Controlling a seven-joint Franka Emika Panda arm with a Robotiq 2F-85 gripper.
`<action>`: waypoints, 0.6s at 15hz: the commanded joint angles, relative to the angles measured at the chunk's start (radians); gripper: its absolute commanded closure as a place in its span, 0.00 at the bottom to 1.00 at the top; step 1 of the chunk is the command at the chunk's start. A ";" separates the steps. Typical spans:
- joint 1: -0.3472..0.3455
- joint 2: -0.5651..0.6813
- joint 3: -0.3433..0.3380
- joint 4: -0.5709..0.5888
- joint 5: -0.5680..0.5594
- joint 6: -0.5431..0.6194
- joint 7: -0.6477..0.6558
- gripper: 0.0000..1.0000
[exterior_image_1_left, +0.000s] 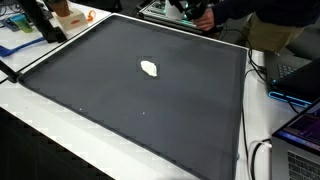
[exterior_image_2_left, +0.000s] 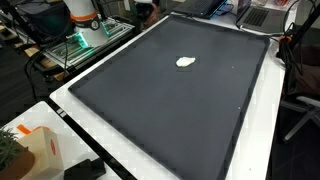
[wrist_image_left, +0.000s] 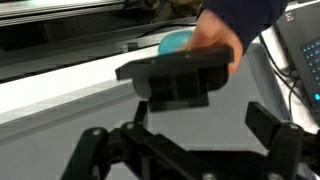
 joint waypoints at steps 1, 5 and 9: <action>0.034 -0.141 0.022 -0.051 0.081 -0.037 -0.014 0.00; 0.050 -0.204 0.035 -0.049 0.107 -0.054 -0.019 0.00; 0.053 -0.239 0.042 -0.048 0.103 -0.076 -0.024 0.00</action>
